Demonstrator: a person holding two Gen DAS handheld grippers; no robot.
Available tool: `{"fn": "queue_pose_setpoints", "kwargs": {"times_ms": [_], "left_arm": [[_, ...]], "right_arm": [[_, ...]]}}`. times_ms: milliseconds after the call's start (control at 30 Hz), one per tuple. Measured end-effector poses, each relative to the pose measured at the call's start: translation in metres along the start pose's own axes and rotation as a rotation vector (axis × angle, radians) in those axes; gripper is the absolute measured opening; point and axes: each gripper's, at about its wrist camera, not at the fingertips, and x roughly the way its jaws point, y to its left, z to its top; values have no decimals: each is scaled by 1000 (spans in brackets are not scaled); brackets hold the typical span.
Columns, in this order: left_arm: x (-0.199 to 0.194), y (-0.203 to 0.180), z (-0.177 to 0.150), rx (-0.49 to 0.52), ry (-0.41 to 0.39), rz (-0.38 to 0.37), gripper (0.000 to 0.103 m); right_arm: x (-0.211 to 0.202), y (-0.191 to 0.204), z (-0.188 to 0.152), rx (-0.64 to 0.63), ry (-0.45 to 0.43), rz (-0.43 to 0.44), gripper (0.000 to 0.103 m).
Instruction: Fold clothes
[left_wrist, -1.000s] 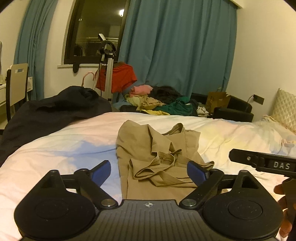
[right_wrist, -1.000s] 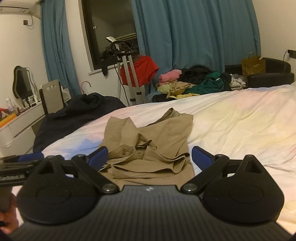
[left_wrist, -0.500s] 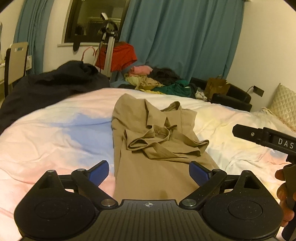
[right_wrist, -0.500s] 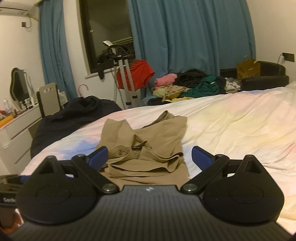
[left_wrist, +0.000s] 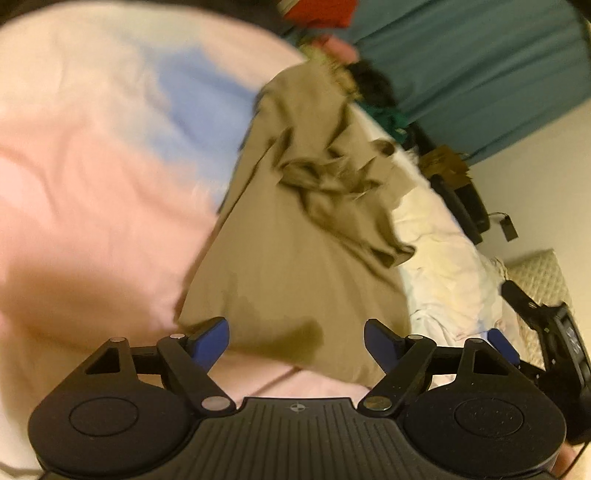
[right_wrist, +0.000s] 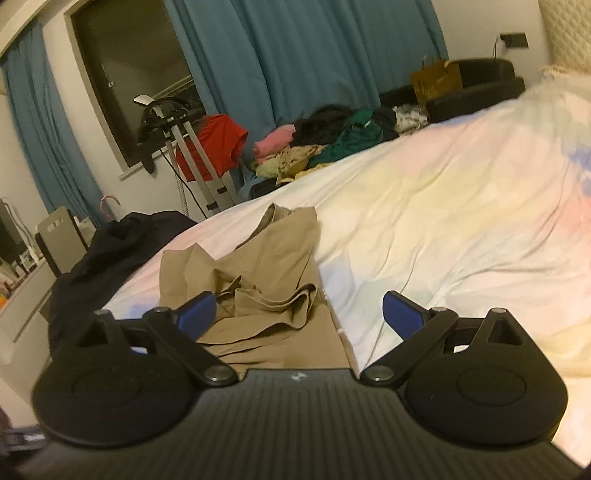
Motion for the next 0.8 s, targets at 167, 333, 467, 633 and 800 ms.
{"fn": "queue_pose_setpoints", "kwargs": {"times_ms": [167,333,467,633,800], "left_arm": [[5,5,0,-41,25,-3,79],[16,-2,-7,-34,68,-21,79],[29,3,-8,-60,79,-31,78],[12,3,-4,-78,-56,-146,62],[6,-13,-5,1,-114,-196,65]], "right_arm": [[3,-5,-1,25,12,-5,98],[7,-9,-3,60,33,3,98],[10,-10,-4,72,46,9,98],[12,-10,-6,82,55,10,98],[11,-9,-6,69,46,7,98]]}}
